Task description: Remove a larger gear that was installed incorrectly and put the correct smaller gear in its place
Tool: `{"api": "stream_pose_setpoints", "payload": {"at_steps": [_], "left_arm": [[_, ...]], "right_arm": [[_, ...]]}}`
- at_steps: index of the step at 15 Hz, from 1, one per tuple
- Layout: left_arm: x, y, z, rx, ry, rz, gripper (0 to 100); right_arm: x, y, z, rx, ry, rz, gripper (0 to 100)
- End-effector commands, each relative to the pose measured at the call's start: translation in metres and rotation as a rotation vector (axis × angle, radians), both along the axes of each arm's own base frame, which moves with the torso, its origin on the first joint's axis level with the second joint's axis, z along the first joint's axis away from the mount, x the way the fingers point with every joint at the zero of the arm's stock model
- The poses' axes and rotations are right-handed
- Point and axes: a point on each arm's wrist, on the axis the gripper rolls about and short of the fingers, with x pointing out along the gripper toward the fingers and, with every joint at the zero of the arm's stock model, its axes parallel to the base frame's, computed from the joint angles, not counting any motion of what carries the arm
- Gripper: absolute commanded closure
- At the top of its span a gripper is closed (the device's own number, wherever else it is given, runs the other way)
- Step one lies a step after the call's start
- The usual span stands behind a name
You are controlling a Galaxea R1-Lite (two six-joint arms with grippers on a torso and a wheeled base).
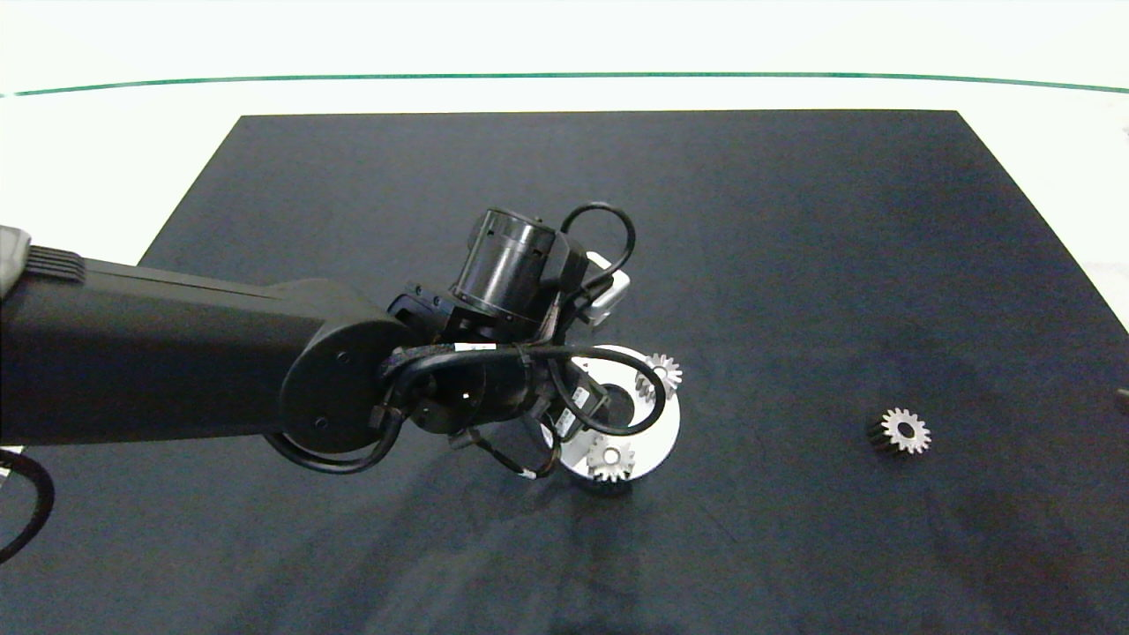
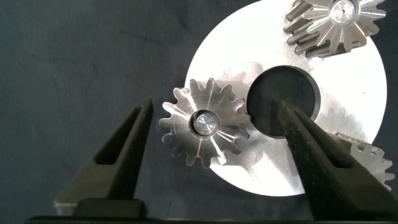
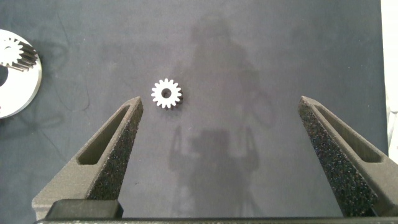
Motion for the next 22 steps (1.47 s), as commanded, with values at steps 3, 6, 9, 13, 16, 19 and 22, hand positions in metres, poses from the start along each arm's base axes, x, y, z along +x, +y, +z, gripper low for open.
{"api": "stream_pose_setpoints", "payload": {"at_steps": [3, 6, 9, 13, 16, 19, 22], "left_arm": [[-0.0005, 0.0000, 0.0008, 0.000, -0.004, 0.001, 31], [-0.0014, -0.0008, 0.0003, 0.001, -0.002, -0.004, 37], [-0.0022, -0.0023, -0.0012, 0.004, 0.001, -0.007, 43], [-0.0018, -0.0043, -0.0057, 0.012, 0.010, -0.011, 50], [-0.0017, -0.0044, -0.0066, 0.015, 0.012, -0.011, 56], [-0.0010, -0.0043, -0.0068, 0.015, 0.012, -0.010, 62], [0.0000, -0.0052, -0.0072, 0.015, 0.012, -0.010, 68]], "right_arm": [[-0.0005, 0.0000, 0.0001, 0.000, 0.000, 0.001, 0], [-0.0008, 0.0000, -0.0002, 0.000, 0.000, 0.001, 0], [-0.0007, 0.0000, -0.0015, 0.000, 0.004, 0.001, 0], [-0.0006, 0.0000, -0.0024, 0.000, 0.007, 0.001, 0], [-0.0006, 0.0000, -0.0024, 0.000, 0.007, 0.001, 0], [-0.0006, 0.0001, -0.0024, 0.000, 0.007, 0.002, 0], [-0.0006, 0.0001, -0.0024, 0.000, 0.007, 0.002, 0]]}}
